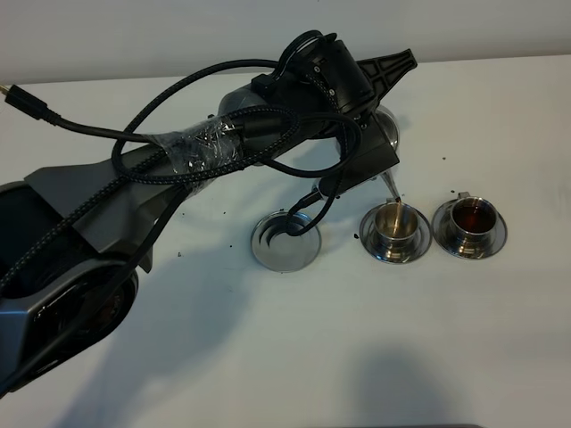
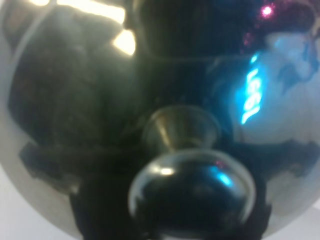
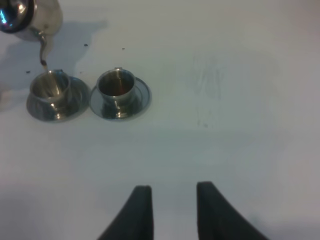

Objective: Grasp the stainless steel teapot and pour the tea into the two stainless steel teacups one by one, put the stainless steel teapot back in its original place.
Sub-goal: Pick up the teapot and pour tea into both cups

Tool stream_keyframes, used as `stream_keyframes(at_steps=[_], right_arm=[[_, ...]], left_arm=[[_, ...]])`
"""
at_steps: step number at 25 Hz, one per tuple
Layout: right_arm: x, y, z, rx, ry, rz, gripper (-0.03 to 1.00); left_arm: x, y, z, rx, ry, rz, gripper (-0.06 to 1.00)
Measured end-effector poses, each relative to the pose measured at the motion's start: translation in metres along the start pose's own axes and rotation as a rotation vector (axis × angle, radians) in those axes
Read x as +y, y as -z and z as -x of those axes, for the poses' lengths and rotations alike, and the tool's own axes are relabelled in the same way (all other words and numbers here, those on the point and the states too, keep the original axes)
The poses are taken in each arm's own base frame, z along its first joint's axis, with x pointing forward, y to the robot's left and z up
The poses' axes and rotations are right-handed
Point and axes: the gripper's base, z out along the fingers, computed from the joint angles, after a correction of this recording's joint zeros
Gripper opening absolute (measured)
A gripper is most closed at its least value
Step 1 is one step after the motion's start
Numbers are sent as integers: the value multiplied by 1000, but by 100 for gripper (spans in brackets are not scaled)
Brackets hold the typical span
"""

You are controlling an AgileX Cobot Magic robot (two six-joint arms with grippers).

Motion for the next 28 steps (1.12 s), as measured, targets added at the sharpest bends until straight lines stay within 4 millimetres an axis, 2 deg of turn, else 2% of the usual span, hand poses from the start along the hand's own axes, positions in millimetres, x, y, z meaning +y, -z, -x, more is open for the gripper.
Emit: stream_keyframes(at_steps=[28], right_arm=[[0,0,0,0,1,0,21]], left_arm=[[3,0,-5,54,-61,25,22]])
